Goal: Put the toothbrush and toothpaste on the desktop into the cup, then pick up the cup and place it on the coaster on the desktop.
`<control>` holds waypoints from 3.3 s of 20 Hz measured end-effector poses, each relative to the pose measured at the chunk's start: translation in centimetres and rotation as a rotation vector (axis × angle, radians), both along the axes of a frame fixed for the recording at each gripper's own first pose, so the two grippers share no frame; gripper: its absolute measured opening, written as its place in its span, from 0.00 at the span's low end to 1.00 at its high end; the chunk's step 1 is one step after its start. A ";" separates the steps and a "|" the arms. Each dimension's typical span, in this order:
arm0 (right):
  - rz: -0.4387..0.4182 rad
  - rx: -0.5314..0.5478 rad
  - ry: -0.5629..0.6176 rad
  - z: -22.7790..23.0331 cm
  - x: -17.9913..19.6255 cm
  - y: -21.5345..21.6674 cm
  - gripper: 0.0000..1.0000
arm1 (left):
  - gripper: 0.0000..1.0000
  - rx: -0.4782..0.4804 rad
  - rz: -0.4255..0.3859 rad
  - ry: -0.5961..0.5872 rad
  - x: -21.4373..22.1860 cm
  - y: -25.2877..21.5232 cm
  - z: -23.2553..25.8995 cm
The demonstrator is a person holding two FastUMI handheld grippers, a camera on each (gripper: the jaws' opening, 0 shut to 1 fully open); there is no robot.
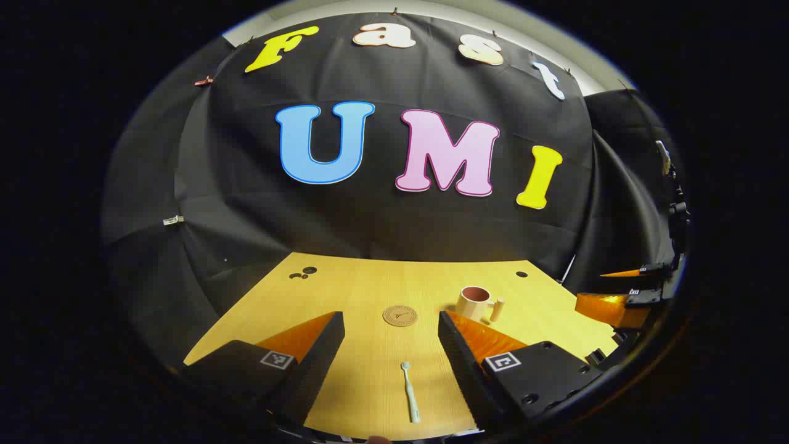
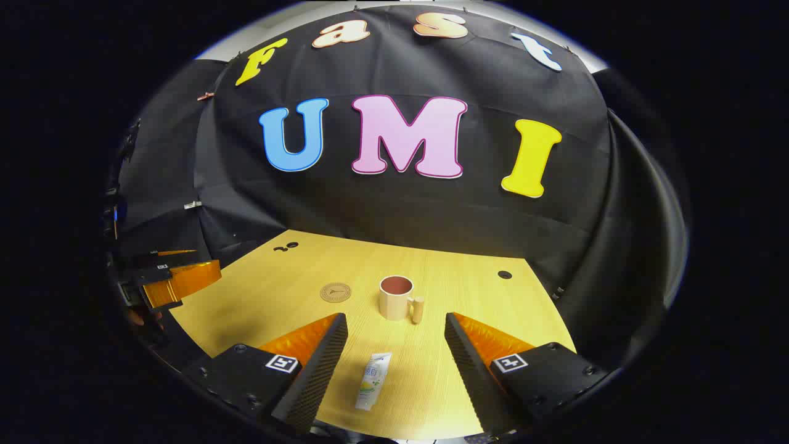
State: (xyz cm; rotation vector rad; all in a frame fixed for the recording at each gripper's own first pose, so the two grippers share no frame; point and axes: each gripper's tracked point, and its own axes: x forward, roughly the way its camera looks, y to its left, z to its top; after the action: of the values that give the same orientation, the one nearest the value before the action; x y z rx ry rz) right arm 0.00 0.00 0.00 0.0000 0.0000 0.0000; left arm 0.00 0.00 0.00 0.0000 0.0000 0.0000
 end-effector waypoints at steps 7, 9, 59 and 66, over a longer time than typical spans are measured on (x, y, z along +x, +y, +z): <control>0.000 0.000 0.000 0.0 0.0 0.0 0.98 | 0.96 0.001 -0.001 0.007 0.1 0.2 -0.3; 0.000 0.000 0.000 0.0 0.0 0.0 0.98 | 0.96 -0.001 0.000 0.008 0.2 0.3 -0.4; -0.147 -0.097 0.812 -22.4 13.5 1.9 0.19 | 0.96 -0.096 -0.065 0.179 2.6 4.4 -10.5; 0.031 -0.031 0.761 -21.9 13.1 2.1 0.11 | 0.93 -0.123 -0.062 0.241 3.8 2.6 -11.7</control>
State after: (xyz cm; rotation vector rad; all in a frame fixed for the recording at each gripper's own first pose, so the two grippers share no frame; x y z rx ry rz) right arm 13.09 2.15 -21.91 -0.0311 0.7607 0.0313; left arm 3.76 2.64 -11.71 -0.1235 0.2415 -0.0621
